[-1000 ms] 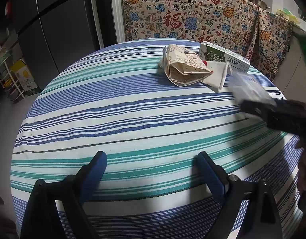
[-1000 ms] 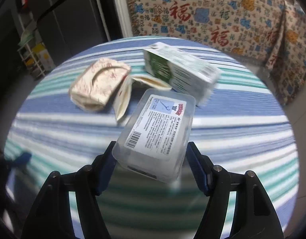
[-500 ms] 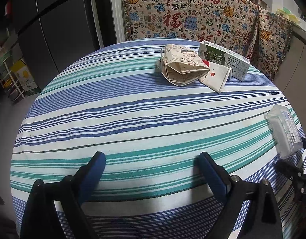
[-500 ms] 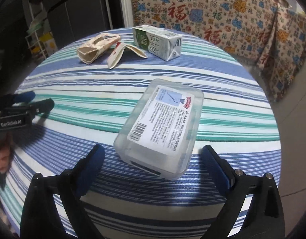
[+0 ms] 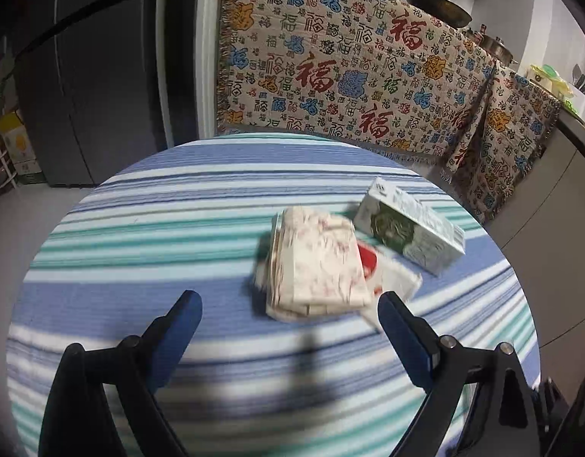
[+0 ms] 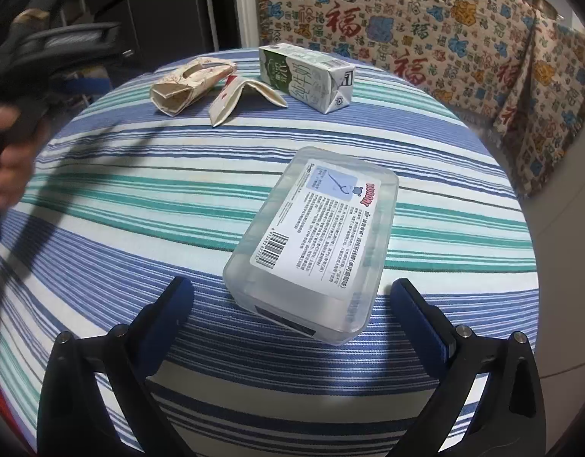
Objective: Collect trash
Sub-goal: 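Grasp the folded paper wrapper with the left tool while the right tool closes on the clear box, then carry the paper wrapper and clear box over the blue wastebasket with both tools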
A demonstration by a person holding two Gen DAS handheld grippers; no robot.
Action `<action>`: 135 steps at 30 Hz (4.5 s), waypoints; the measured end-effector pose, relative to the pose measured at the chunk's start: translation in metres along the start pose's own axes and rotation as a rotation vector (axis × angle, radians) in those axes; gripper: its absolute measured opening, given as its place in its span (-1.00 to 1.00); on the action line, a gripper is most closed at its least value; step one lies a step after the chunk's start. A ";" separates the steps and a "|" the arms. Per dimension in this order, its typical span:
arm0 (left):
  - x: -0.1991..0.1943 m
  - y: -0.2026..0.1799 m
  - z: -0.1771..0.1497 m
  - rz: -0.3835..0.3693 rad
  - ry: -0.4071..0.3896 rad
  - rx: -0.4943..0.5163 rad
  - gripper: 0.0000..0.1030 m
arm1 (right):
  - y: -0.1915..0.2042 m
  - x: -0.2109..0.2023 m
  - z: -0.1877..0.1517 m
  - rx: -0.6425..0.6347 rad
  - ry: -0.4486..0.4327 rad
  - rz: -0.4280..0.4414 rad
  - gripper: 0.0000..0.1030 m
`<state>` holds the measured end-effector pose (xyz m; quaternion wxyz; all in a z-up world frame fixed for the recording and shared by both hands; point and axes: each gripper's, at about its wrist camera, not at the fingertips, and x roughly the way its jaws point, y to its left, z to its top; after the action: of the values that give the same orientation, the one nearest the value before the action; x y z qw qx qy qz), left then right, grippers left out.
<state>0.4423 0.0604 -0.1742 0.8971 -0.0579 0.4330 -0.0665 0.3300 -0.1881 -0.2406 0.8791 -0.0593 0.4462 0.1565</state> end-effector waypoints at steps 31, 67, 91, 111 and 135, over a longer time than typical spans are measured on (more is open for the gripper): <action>-0.070 -0.035 -0.165 0.102 0.037 0.143 0.49 | -0.003 -0.012 -0.017 -0.042 0.005 0.031 0.99; -0.087 -0.004 -0.141 -0.110 -0.027 -0.008 -0.27 | -0.026 -0.037 0.011 0.127 -0.046 0.116 0.39; -0.083 -0.047 -0.162 -0.050 -0.037 0.056 -0.27 | -0.038 -0.036 -0.001 0.142 0.043 0.074 0.86; -0.105 -0.092 -0.160 -0.106 -0.036 0.092 -0.28 | -0.055 -0.077 -0.007 0.164 -0.087 0.118 0.29; -0.077 -0.344 -0.172 -0.429 0.068 0.387 -0.28 | -0.268 -0.175 -0.120 0.453 -0.098 -0.193 0.29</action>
<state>0.2362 -0.2729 -0.1659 0.8419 0.0262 0.4198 -0.3381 0.2296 -0.5096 -0.1808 0.9015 0.1046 0.4188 -0.0295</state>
